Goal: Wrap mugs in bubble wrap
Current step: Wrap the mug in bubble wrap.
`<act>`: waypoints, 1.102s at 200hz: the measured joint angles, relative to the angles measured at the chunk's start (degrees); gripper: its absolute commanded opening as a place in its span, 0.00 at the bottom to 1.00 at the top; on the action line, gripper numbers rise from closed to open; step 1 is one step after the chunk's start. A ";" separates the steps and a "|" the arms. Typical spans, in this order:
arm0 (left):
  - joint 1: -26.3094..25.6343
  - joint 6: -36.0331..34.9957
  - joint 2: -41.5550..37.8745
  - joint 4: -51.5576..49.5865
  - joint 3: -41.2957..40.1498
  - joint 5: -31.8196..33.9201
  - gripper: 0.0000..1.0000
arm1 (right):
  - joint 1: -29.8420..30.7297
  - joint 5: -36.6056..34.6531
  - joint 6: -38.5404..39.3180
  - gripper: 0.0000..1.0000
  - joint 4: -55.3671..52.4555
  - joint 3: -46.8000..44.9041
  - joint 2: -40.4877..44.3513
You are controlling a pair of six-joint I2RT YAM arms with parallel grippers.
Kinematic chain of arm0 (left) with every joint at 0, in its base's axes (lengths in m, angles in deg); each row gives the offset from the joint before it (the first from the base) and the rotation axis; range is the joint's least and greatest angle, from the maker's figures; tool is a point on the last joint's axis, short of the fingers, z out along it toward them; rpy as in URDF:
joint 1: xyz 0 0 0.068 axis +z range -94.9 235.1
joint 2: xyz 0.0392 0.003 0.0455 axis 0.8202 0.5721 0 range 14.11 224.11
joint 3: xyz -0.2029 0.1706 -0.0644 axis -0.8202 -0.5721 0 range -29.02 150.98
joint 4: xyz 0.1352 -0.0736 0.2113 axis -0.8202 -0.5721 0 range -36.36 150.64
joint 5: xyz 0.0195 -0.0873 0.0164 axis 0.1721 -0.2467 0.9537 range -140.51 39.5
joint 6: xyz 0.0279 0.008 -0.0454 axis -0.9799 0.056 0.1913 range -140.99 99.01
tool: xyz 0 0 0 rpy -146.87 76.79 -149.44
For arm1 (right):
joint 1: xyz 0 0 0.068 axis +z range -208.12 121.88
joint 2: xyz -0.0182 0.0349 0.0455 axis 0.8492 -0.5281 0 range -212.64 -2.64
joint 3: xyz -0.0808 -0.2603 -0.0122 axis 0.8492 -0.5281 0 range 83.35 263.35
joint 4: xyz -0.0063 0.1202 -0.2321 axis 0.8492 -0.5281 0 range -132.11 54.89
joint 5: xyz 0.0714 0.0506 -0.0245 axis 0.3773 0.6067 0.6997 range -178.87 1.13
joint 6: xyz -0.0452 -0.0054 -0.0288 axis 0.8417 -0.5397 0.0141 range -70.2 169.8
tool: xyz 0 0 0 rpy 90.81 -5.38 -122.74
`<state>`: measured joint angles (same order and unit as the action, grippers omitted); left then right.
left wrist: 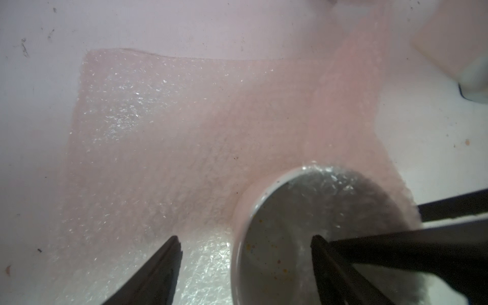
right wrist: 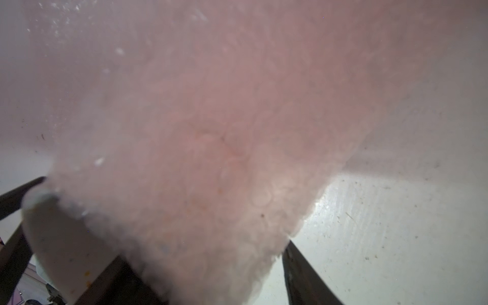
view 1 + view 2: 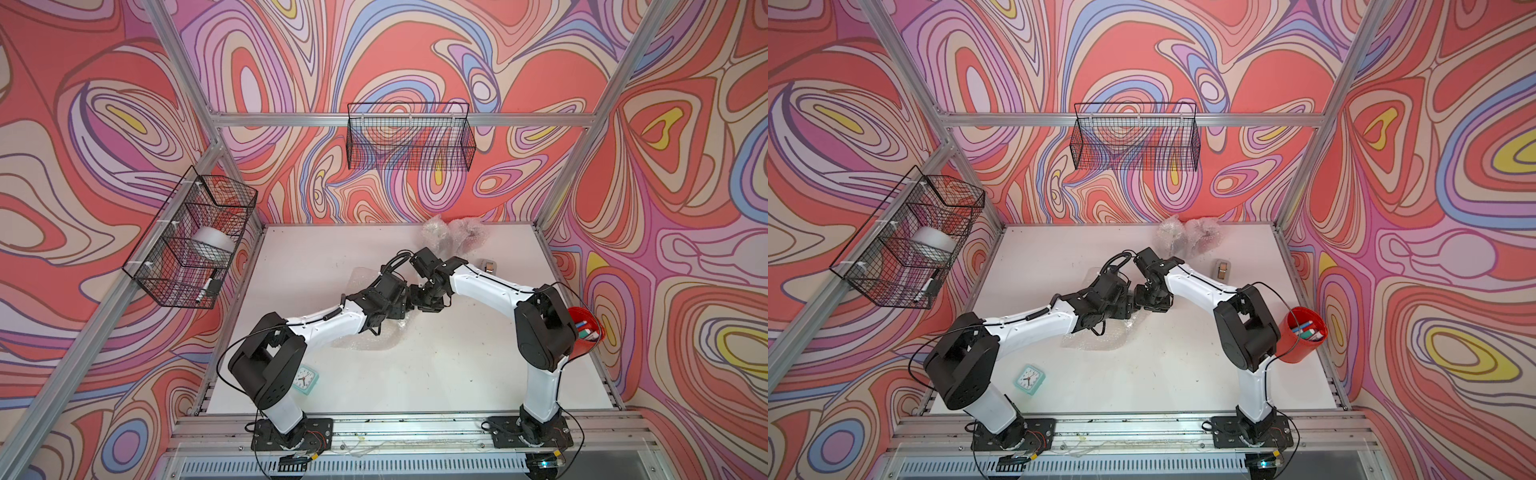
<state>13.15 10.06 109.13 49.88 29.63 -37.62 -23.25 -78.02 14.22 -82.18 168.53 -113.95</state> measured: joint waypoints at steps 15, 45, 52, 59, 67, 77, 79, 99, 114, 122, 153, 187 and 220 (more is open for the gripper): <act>0.44 1.16 0.00 0.70 -0.70 -0.94 0.86 | 0.00 0.52 -0.35 0.58 0.13 0.00 -0.22; 1.60 2.93 0.00 2.60 -1.92 -2.84 0.84 | -0.02 1.40 -0.72 0.59 1.31 -0.15 0.07; 1.90 3.19 0.02 3.06 -2.21 -3.34 0.83 | -0.07 1.73 -0.70 0.61 2.40 -0.81 0.74; 2.19 3.30 0.02 3.50 -2.49 -3.96 0.82 | -0.33 2.25 -0.74 0.66 3.69 -1.84 1.86; 2.47 3.32 0.02 4.15 -2.84 -4.76 0.81 | -0.87 3.39 -1.25 0.71 5.60 -3.76 4.02; 2.91 3.30 0.02 5.03 -3.23 -5.90 0.79 | -2.34 5.77 -1.57 0.73 8.48 -6.78 7.50; 3.02 3.26 0.02 5.22 -3.34 -6.36 0.78 | -3.06 6.32 -2.05 0.74 9.22 -7.54 8.46; 3.91 2.58 0.02 6.91 -4.02 -9.46 0.75 | -10.05 9.75 -3.61 0.77 12.55 -10.08 13.84; 4.48 1.40 0.13 7.74 -4.09 -12.07 0.73 | -14.93 8.94 -3.93 0.78 12.87 -8.17 13.66; 4.68 0.72 0.26 8.15 -4.09 -13.18 0.72 | -16.41 7.58 -4.02 0.79 12.22 -6.56 12.55; 4.92 -1.75 1.25 9.05 -3.89 -17.73 0.72 | -17.49 1.18 -4.52 0.82 7.15 1.44 4.63; 5.01 -3.13 2.47 9.44 -3.45 -20.90 0.72 | -17.88 -3.48 -4.37 0.78 2.01 9.29 -4.20; 4.98 -3.45 2.47 9.44 -3.45 -22.14 0.71 | -17.99 -3.96 -4.11 0.74 0.26 13.86 -8.74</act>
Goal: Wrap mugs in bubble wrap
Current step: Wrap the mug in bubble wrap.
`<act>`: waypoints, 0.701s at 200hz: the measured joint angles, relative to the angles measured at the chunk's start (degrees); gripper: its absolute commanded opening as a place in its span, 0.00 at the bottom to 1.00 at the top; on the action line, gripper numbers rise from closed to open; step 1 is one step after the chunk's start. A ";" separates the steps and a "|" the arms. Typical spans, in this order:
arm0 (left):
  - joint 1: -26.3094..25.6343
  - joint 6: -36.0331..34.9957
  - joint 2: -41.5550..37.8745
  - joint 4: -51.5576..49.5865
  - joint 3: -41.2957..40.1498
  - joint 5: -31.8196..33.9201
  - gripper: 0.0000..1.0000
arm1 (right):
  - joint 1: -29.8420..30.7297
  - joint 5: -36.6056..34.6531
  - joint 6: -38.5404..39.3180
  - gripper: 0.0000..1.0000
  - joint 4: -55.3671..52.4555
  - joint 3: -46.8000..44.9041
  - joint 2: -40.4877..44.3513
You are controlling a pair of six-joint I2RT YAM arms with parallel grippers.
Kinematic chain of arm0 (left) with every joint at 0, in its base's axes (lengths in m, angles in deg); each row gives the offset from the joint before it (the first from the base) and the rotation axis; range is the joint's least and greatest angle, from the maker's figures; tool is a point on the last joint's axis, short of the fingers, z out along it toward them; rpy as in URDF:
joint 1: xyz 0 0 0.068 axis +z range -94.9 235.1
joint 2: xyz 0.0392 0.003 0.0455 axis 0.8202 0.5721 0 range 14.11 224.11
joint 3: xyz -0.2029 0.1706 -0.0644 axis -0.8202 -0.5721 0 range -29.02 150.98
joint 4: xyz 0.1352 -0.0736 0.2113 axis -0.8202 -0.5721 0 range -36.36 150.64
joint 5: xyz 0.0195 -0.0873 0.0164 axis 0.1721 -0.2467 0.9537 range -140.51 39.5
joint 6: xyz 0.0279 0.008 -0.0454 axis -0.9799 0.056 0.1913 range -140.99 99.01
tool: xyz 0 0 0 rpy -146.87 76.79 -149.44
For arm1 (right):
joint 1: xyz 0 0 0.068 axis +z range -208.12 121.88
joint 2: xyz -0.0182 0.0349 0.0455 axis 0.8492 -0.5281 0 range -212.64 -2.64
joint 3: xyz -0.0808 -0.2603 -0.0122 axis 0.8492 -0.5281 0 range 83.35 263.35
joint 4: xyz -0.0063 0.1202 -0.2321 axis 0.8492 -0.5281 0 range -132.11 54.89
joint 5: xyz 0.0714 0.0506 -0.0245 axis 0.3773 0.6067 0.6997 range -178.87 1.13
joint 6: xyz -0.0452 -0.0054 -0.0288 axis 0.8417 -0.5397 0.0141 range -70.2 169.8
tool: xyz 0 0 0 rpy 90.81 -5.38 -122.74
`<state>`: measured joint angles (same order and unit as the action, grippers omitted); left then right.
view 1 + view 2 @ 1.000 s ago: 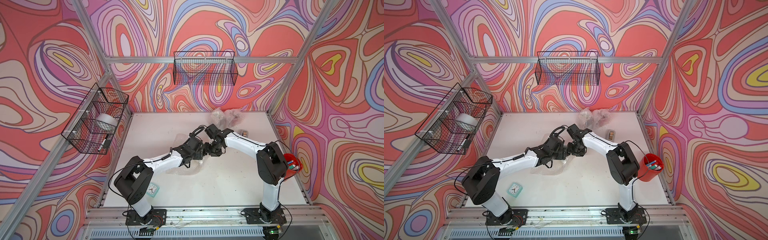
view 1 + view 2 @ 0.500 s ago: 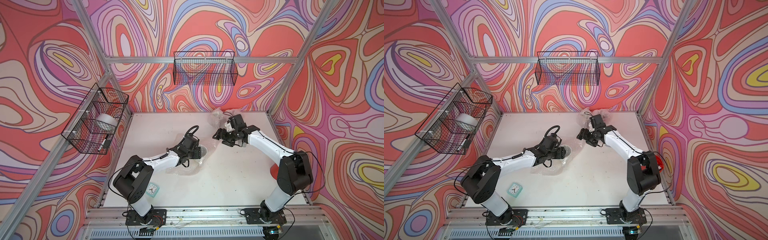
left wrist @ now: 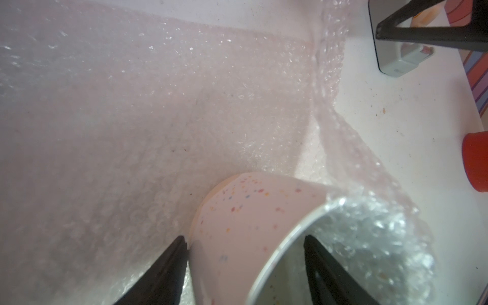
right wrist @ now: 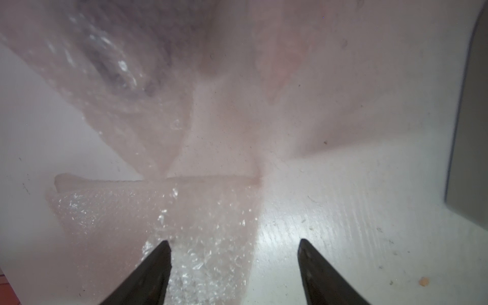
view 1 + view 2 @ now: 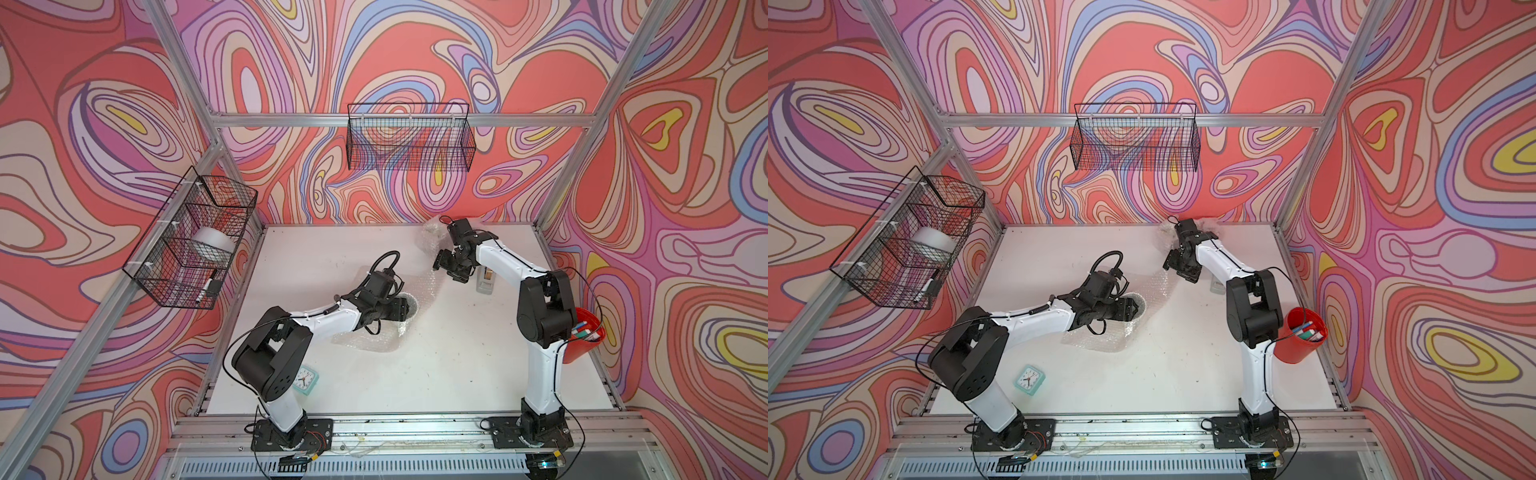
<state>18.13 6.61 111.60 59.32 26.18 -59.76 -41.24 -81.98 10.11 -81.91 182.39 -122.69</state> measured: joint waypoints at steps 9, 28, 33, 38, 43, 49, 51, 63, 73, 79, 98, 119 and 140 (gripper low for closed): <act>0.00 -0.02 0.02 0.00 0.00 -0.35 0.72 | 0.00 -0.04 0.07 0.73 -0.07 0.50 -0.35; 0.00 -0.22 0.13 0.02 0.00 -1.14 0.71 | 0.00 -0.07 0.20 0.72 -0.61 1.75 -0.59; 0.00 -0.37 0.15 0.02 0.02 -1.33 0.71 | 0.02 -0.07 0.28 0.72 -0.79 2.32 -0.76; 0.00 -0.42 0.15 0.02 0.04 -1.49 0.72 | 0.02 -0.04 0.42 0.72 -0.94 2.91 -0.94; 0.00 -0.44 0.17 0.00 0.04 -1.62 0.72 | 0.02 -0.04 0.57 0.72 -1.01 3.54 -1.18; 0.00 -0.46 0.20 0.00 0.09 -1.75 0.71 | 0.00 -0.04 0.70 0.72 -1.11 4.24 -1.51; 0.00 -0.50 0.22 0.00 0.11 -1.84 0.72 | 0.00 -0.04 0.74 0.71 -1.14 4.42 -1.62; 0.00 -0.61 0.33 0.00 0.20 -2.08 0.71 | 0.00 -0.07 1.05 0.70 -1.70 5.73 -2.45; 0.00 -0.61 0.42 0.00 0.26 -2.27 0.72 | 0.00 -0.33 1.29 0.67 -2.49 6.71 -3.26; 0.00 -0.61 0.44 0.00 0.26 -2.34 0.72 | 0.00 -0.61 1.42 0.66 -3.08 7.30 -3.89; 0.00 -0.61 0.46 0.00 0.31 -2.36 0.72 | 0.02 -1.57 1.90 0.62 -5.09 8.55 -5.97; 0.00 -0.61 0.48 0.00 0.31 -2.40 0.72 | 0.00 -2.62 2.40 0.49 -7.67 9.44 -7.93; 0.00 -0.61 0.48 0.00 0.31 -2.49 0.72 | 0.00 -3.21 3.04 0.33 -8.94 9.79 -8.66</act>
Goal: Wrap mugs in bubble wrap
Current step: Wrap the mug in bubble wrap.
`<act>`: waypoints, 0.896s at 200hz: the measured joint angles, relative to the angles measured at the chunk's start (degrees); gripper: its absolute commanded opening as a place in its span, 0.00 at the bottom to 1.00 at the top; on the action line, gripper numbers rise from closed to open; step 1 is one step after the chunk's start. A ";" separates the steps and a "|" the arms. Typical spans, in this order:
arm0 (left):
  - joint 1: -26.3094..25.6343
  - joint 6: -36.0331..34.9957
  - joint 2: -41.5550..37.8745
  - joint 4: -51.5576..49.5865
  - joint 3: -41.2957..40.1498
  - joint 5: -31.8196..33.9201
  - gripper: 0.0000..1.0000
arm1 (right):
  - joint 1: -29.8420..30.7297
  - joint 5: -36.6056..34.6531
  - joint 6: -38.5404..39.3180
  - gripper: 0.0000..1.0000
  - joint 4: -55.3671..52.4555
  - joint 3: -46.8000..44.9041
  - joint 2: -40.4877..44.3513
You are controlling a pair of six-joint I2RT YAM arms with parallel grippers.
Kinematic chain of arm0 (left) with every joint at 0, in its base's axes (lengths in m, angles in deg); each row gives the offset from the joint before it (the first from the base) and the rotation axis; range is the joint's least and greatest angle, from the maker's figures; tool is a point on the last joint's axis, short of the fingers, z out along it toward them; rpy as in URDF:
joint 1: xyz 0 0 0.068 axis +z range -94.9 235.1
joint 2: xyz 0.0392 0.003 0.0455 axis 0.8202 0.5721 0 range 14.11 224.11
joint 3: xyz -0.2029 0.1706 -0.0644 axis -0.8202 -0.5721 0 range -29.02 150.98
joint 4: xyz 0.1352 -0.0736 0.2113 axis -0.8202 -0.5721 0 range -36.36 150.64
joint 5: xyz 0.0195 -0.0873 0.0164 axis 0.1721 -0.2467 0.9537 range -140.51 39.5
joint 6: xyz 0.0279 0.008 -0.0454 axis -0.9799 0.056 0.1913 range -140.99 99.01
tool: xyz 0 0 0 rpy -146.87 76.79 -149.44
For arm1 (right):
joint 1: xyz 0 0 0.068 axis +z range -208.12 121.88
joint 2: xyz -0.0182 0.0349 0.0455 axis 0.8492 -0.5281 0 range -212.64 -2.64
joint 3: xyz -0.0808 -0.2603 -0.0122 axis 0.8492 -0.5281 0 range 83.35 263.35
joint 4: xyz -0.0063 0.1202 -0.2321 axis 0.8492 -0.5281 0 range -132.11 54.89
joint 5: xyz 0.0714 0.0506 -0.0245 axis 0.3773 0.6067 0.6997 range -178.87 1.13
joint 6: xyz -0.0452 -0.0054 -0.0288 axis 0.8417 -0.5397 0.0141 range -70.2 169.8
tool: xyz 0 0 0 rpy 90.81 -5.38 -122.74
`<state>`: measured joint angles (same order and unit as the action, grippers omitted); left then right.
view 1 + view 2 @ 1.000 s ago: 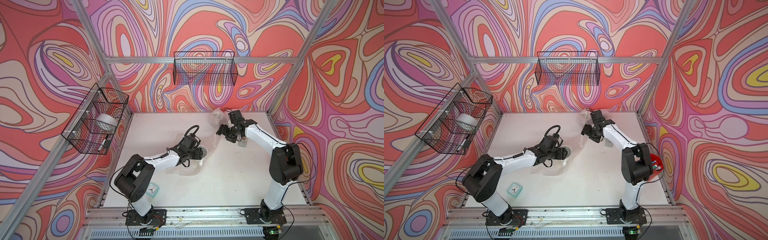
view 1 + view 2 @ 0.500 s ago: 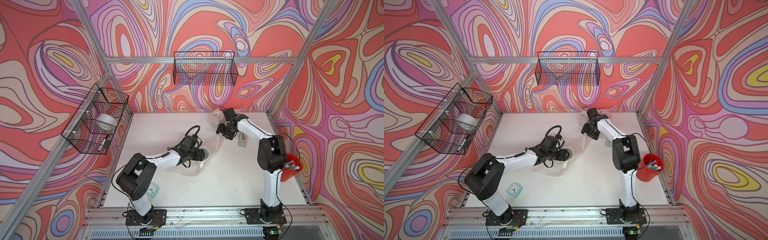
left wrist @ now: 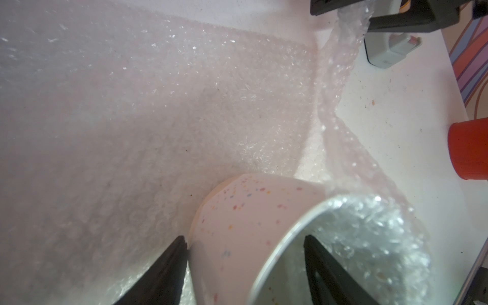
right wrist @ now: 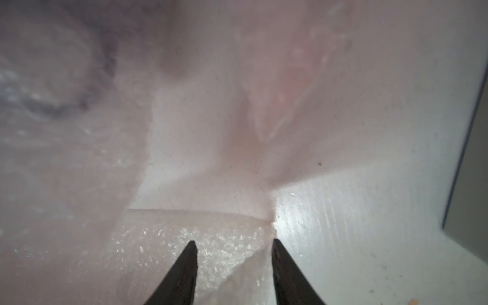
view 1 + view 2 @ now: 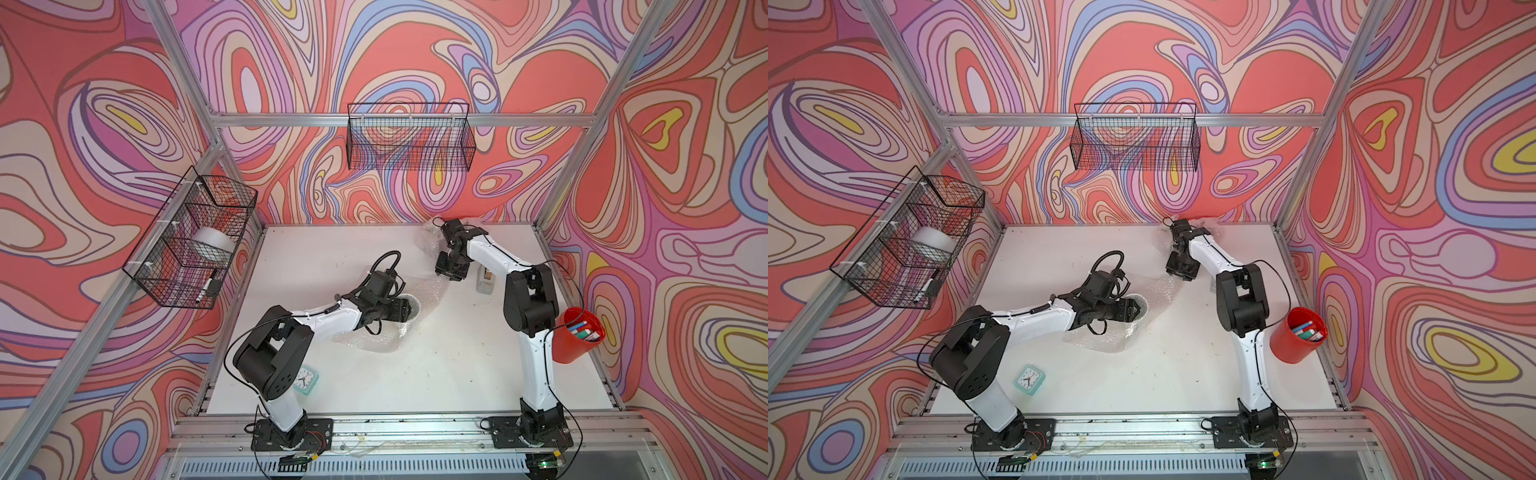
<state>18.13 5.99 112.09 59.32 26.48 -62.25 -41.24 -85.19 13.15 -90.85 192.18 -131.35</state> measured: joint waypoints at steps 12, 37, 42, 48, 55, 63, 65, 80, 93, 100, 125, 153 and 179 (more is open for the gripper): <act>0.00 0.00 0.00 0.00 0.00 -0.02 0.72 | 0.02 -0.09 -0.28 0.27 -0.13 0.00 0.02; 0.00 0.02 0.00 -0.13 0.20 -0.02 0.72 | 0.02 -0.13 0.11 0.22 1.05 -1.22 1.11; 0.00 0.02 0.02 -0.15 0.26 0.00 0.72 | 0.02 -0.15 0.11 0.23 1.33 -1.75 1.75; 0.00 0.02 0.04 -0.15 0.35 -0.02 0.72 | 0.02 -0.13 0.15 0.23 1.57 -2.47 2.56; 0.00 0.02 0.04 -0.17 0.44 -0.02 0.72 | 0.02 -0.13 0.15 0.24 1.99 -3.45 3.80; 0.00 0.02 0.04 -0.20 0.59 -0.02 0.72 | 0.02 -0.13 0.20 0.24 2.29 -4.33 5.07; 0.00 0.00 0.04 -0.22 0.63 -0.02 0.72 | 0.00 -0.13 0.17 0.24 2.32 -4.55 5.53; 0.00 0.00 0.04 -0.22 0.83 -0.02 0.72 | 0.02 -0.26 0.35 0.24 2.43 -5.16 7.65; 0.00 0.00 0.07 -0.26 0.85 -0.02 0.72 | 0.02 -0.28 0.57 0.23 2.62 -5.20 8.72; 0.00 0.02 0.07 -0.26 0.85 -0.02 0.72 | 0.02 -0.33 0.63 0.22 2.67 -5.20 8.94; 0.00 0.00 0.15 -0.35 0.92 -0.04 0.72 | 0.02 -0.70 1.03 0.19 2.58 -5.73 8.94; 0.00 0.02 0.31 -0.37 1.07 -0.04 0.72 | 0.02 -1.44 1.27 0.49 2.47 -5.84 8.92; 0.00 0.00 0.31 -0.37 1.07 -0.04 0.72 | 0.02 -2.43 1.73 0.60 1.84 -5.31 8.41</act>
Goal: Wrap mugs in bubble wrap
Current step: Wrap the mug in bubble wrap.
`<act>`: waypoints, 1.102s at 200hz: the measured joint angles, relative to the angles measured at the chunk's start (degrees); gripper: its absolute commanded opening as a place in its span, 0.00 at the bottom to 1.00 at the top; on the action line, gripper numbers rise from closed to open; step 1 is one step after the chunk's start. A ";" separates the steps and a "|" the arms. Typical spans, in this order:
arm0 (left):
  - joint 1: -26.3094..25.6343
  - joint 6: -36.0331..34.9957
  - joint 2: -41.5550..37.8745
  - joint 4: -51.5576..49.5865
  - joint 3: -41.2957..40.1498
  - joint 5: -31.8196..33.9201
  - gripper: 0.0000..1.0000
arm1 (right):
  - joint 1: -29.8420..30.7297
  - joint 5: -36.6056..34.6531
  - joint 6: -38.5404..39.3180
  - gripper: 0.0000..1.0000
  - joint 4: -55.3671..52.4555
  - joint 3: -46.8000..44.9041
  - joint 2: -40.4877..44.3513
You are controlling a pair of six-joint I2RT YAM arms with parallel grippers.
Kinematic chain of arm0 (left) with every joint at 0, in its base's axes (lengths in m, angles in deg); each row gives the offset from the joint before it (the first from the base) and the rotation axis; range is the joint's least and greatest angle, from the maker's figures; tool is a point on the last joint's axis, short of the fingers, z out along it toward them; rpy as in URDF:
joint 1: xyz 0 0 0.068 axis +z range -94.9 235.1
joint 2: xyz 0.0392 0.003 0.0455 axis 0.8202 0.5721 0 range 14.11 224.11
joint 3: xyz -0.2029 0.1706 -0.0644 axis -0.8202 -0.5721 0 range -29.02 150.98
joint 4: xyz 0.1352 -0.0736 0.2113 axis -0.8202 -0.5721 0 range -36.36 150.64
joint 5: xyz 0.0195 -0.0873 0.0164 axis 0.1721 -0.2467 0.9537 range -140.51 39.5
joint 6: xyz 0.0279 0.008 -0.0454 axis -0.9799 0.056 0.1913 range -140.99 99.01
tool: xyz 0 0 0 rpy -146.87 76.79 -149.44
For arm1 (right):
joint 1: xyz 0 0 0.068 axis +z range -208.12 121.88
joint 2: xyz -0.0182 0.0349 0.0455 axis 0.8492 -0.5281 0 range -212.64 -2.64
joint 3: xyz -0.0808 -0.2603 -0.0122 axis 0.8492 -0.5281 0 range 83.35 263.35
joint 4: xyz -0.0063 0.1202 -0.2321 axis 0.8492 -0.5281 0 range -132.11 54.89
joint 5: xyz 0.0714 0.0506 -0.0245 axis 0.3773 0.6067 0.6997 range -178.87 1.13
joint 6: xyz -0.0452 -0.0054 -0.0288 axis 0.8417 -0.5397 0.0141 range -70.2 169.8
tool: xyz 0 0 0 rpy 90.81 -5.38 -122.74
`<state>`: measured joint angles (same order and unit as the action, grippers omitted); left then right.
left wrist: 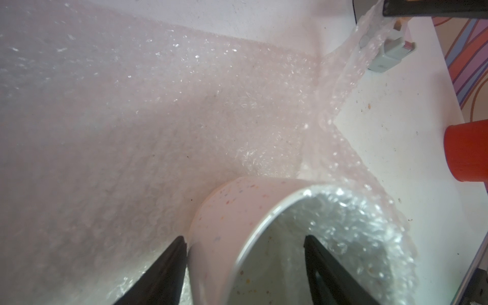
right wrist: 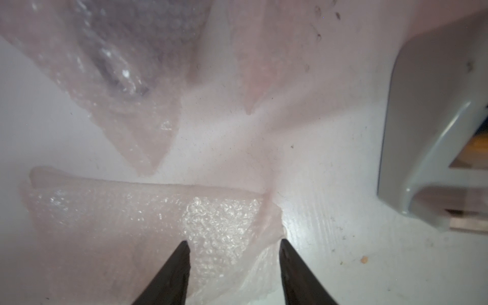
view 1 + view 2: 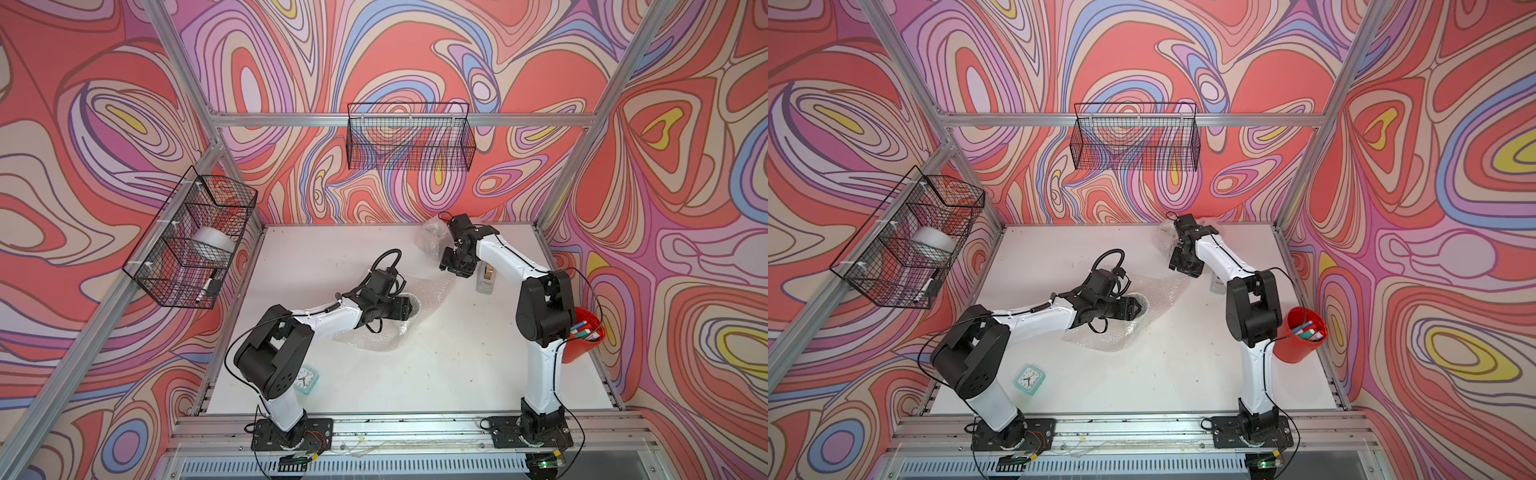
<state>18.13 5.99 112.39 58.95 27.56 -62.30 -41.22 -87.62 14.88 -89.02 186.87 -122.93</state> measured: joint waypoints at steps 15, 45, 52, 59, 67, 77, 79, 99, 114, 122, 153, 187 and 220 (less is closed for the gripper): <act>0.00 0.02 0.02 0.00 0.00 0.00 0.72 | -0.02 -0.42 0.15 0.57 -0.52 1.51 -1.46; 0.00 0.00 0.02 -0.02 0.00 -0.02 0.72 | 0.00 -1.88 0.59 0.53 -2.01 4.52 -4.92; 0.00 0.02 0.02 -0.02 0.00 0.00 0.72 | -0.02 -2.38 0.66 0.54 -2.56 4.96 -5.57; 0.00 0.02 0.02 -0.02 0.00 0.00 0.72 | 0.00 -2.97 0.81 0.59 -3.17 5.35 -5.99; 0.00 0.00 0.02 -0.04 0.00 -0.02 0.72 | -0.02 -3.63 1.01 0.66 -3.74 5.44 -6.16; 0.00 0.00 0.02 -0.07 0.02 0.00 0.72 | 0.00 -4.33 1.09 0.70 -4.31 5.49 -6.16; 0.00 0.00 0.02 -0.07 0.02 0.00 0.72 | 0.00 -4.50 1.46 0.70 -4.46 5.55 -6.16; 0.00 0.00 0.02 -0.22 0.07 -0.02 0.72 | -0.02 -5.29 1.57 0.60 -4.72 5.77 -6.16; 0.00 0.00 0.07 -0.24 0.13 -0.02 0.72 | 0.00 -5.31 1.70 0.49 -4.83 5.81 -6.16; 0.00 0.00 0.07 -0.28 0.20 -0.02 0.72 | -0.02 -5.29 2.14 0.45 -4.92 5.86 -6.16; 0.00 0.00 0.09 -0.63 0.44 0.00 0.72 | 0.00 -5.05 2.12 0.30 -5.09 6.10 -6.16; 0.00 0.00 0.09 -1.09 0.66 0.00 0.72 | -0.02 -4.85 1.97 0.10 -5.27 6.10 -6.16; 0.00 0.00 0.09 -1.31 0.72 0.00 0.72 | -0.02 -4.66 1.40 0.00 -3.15 3.91 -4.90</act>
<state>18.13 5.99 112.48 57.63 28.28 -62.30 -41.24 -92.27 16.28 -92.17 190.78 -127.83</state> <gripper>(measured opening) 0.721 0.045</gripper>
